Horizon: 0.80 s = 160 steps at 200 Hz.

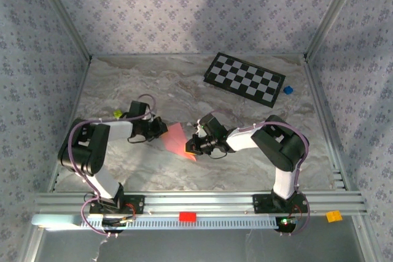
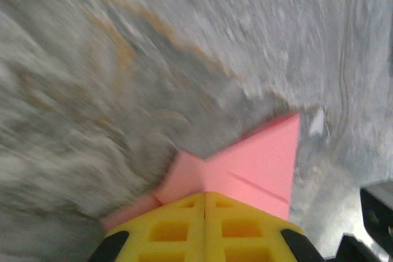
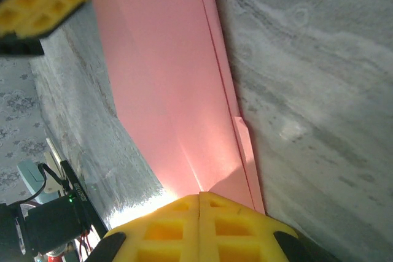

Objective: Fold a paper plane with a square sheet of paper (pick it up from the middle)
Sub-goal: Fourth fold the wing at the center of the table.

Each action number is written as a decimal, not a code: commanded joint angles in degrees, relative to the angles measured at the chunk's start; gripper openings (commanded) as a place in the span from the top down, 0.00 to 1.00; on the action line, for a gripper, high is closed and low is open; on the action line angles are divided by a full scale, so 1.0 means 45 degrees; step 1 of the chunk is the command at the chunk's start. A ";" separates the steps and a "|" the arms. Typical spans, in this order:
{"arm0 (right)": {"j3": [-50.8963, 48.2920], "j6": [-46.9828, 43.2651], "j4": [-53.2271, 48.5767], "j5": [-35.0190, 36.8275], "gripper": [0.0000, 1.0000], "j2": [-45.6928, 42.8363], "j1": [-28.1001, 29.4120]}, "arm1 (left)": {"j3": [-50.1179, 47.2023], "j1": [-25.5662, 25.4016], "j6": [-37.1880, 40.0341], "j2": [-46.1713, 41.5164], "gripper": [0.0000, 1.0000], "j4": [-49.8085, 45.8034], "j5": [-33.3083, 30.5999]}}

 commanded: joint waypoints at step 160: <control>-0.0354 -0.0694 -0.3748 0.0809 1.00 -0.0772 -0.0003 | -0.0513 -0.3678 -0.1885 -0.3568 0.86 -0.0946 -0.2170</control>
